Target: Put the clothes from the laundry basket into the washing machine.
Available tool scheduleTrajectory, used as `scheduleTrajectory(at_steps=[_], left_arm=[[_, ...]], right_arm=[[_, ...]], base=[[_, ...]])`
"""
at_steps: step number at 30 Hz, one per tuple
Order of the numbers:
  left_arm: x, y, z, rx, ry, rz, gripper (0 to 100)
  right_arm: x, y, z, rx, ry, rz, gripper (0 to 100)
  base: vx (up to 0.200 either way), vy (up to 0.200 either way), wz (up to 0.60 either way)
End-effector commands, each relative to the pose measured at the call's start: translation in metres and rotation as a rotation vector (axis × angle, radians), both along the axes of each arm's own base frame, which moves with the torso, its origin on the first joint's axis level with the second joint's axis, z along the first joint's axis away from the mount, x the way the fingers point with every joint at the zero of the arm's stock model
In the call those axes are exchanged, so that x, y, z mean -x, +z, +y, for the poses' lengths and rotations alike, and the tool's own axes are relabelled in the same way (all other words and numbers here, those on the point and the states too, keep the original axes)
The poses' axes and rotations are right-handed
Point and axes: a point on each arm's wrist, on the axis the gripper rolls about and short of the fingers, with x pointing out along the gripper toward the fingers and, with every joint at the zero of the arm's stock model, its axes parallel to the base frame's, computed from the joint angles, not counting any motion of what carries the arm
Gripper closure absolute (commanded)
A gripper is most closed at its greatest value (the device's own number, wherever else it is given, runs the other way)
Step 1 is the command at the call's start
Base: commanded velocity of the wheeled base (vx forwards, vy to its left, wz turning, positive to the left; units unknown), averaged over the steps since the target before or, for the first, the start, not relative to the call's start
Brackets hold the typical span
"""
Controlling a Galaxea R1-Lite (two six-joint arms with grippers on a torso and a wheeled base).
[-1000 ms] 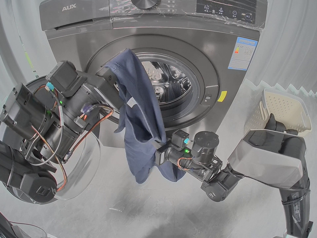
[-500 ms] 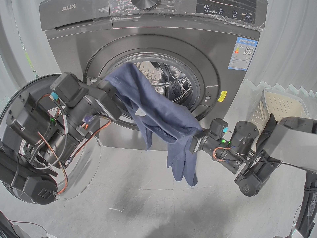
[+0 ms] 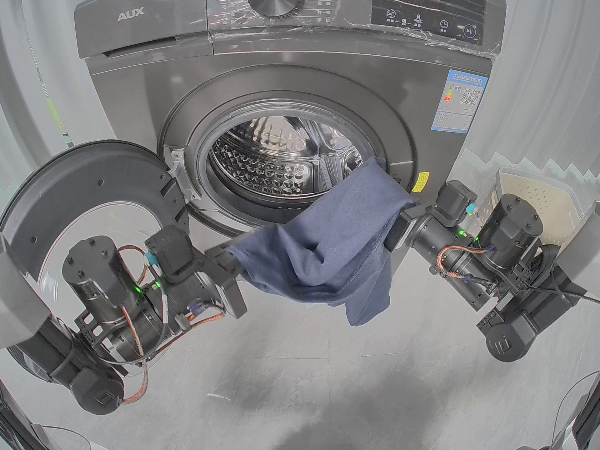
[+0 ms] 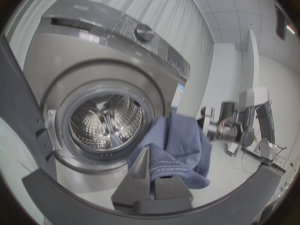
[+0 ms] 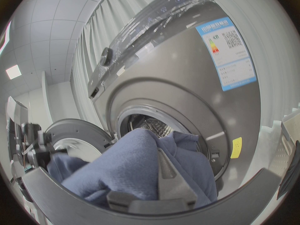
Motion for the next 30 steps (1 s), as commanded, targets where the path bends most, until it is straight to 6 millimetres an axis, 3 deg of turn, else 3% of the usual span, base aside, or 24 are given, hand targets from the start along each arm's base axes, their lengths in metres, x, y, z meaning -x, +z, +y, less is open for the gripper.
scheduleTrajectory(at_steps=[1,5,12,13,18,25,30], left_arm=[[-0.006,-0.035,-0.004,-0.082,-0.002,0.106,100],[-0.009,-0.047,-0.004,-0.107,0.001,0.142,100],[-0.016,-0.046,0.003,-0.098,0.035,0.136,100],[-0.017,-0.046,0.003,-0.098,0.036,0.136,0],[-0.011,-0.053,0.006,-0.117,0.034,0.173,0],[0.024,-0.081,0.010,-0.232,-0.039,0.296,0],[0.030,-0.080,0.002,-0.237,-0.090,0.288,0]], right_arm=[[0.013,0.024,0.003,-0.042,0.028,-0.064,100],[0.018,0.027,0.006,-0.049,0.047,-0.072,100],[0.019,0.027,0.008,-0.049,0.051,-0.072,100],[0.019,0.027,0.008,-0.048,0.051,-0.071,100],[0.015,0.027,0.004,-0.048,0.036,-0.071,100],[0.010,0.032,-0.002,-0.058,0.015,-0.090,100],[0.011,0.030,0.001,-0.056,0.022,-0.086,100]], base=[[0.000,0.000,0.00],[0.000,0.000,0.00],[0.000,0.000,0.00],[0.000,0.000,0.00],[0.000,0.000,0.00],[0.000,0.000,0.00],[0.000,0.000,0.00]])
